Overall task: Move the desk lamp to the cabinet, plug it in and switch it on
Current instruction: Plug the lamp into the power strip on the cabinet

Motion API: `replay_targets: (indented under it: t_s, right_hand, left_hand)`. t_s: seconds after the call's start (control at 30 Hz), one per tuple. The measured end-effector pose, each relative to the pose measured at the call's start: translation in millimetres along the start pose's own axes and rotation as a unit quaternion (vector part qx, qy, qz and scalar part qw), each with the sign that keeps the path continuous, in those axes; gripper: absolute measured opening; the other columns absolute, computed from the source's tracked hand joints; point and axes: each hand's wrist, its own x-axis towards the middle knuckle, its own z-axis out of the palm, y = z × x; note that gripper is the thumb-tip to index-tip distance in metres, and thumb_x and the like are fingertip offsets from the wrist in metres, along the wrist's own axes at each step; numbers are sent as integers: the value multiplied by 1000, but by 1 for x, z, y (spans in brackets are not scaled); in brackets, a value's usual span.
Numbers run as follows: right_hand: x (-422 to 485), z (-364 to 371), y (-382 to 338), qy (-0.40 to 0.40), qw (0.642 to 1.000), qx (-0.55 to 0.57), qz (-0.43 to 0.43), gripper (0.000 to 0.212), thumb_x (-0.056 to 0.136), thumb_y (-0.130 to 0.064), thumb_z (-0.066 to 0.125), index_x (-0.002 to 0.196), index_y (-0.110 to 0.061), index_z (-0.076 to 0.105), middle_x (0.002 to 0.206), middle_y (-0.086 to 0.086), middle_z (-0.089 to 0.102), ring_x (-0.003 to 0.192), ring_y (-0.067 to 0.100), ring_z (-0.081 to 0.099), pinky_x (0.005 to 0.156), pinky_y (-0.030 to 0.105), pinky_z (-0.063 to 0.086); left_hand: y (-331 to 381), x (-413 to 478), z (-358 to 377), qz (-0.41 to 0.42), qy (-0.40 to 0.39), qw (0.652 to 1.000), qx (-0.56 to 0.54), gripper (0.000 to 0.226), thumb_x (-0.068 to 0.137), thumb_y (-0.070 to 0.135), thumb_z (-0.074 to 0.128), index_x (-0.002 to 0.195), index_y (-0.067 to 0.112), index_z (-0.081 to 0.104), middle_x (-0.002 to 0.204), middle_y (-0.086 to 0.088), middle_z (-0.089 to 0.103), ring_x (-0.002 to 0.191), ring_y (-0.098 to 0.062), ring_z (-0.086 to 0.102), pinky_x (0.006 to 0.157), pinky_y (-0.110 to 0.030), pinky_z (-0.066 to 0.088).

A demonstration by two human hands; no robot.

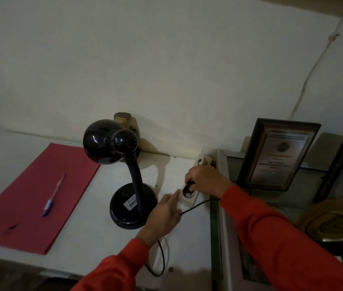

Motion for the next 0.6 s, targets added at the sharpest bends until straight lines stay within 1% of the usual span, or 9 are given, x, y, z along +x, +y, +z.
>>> replay_targets:
  t_s: [0.07,0.13,0.27,0.37,0.47,0.6]
  right_hand:
    - [-1,1,3,8,1000,-2,-8,30,84,-22,68,113,-14,67,116,8,65,108,26,60,84,34,47]
    - [-3,3,2,13,999,-22,-25,29,85,-22,67,113,-15,67,115,8,64,108,25,58,83,35,47]
    - [-2,9,-7,26,997,-41,-55,25,86,-16,62,110,-10,69,111,11,65,104,27,58,80,35,43]
    - [-3,9,-6,31,998,-22,-48,24,84,-14,64,107,-8,70,109,12,66,102,28,59,80,35,45]
    - [-5,14,-6,31,999,-6,-37,24,82,-13,66,105,-5,70,108,14,67,100,30,60,79,36,48]
    - [-7,20,-7,35,999,-6,-23,26,83,-16,66,106,-6,69,108,15,66,100,31,60,77,36,46]
  left_hand:
    - [0,0,0,-2,1,1000,-3,68,87,22,57,146,17,25,125,-11,50,100,-28,58,86,-33,50]
    - [0,0,0,0,3,1000,-3,68,86,20,57,146,18,25,126,-10,50,97,-28,59,84,-33,50]
    - [-1,-1,1,12,2,1000,-2,69,86,16,56,147,16,24,126,-11,50,95,-27,59,85,-36,51]
    - [-1,-1,1,18,3,1000,-2,69,86,15,56,147,15,23,126,-11,50,96,-27,58,84,-37,52]
    - [-2,-2,2,17,10,1000,-5,69,85,15,56,146,16,24,126,-11,50,99,-26,58,85,-34,51]
    - [1,-2,-1,16,0,1000,-9,67,87,18,57,146,16,24,126,-11,50,100,-25,57,85,-31,49]
